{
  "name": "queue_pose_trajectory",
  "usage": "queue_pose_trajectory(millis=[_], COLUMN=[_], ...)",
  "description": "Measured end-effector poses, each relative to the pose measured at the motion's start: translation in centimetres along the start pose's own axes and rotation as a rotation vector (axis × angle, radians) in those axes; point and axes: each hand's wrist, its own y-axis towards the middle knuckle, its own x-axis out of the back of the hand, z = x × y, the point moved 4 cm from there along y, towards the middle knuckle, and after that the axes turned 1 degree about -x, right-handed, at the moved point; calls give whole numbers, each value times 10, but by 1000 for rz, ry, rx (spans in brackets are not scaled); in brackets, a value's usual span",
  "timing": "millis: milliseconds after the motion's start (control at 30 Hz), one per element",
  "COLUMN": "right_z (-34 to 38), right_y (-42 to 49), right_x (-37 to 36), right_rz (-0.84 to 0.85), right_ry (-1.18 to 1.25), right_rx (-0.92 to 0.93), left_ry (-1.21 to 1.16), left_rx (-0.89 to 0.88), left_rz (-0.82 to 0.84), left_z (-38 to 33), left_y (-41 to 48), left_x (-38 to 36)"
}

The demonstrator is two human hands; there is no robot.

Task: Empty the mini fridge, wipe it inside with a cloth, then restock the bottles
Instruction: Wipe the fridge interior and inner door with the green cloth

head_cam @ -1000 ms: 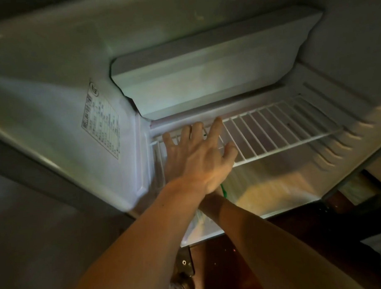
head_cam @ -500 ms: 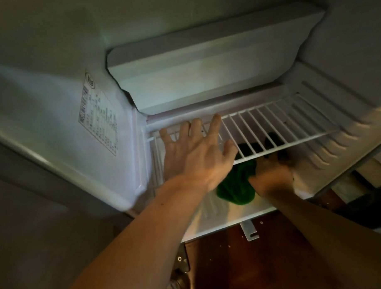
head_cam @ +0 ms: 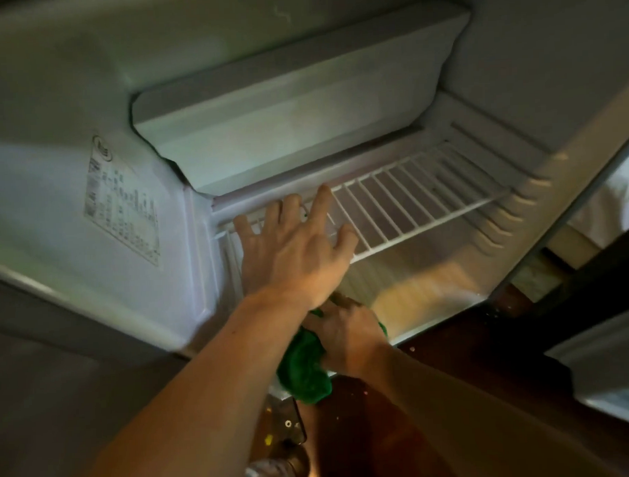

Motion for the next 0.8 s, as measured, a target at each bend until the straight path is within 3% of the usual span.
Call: queue_pose_trajectory(millis=[67,167,300,367,433,533,633,700,733,800], right_z=[-33,-89,-145,-146,-127,-69,-9,16,19,9], right_y=[-18,-25,-2,20,39,60,69,53,40,9], right_x=[-8,-10,9,11,10,0,-13,-15,-15,-6], right_rz=[5,-129,-142,-214,-176,-110,-148,-1,82,50], right_ry=[-63,-142,-221,-177,-119,-51,18,73,78,44], right_rx=[14,-12,-385,-540,-685,-537,-427,-334,-241,37], left_ry=[-4,-1,-16,-25,-32,-18,-8,-4,1,-5], left_rx=[-7,-7,-2,-4,-7,-12,-10,-19,-25,-21], left_rz=[-10,-32,-18,-18,-24,-36,-40,-37,-43,-35], left_z=[2,4,0,-1,0,-1,0,0,-1,1], left_y=[1,1,0,2,2,1,3,1,1,2], left_x=[0,1,-1,-2,-4,-5,-4,-3,-3,-2])
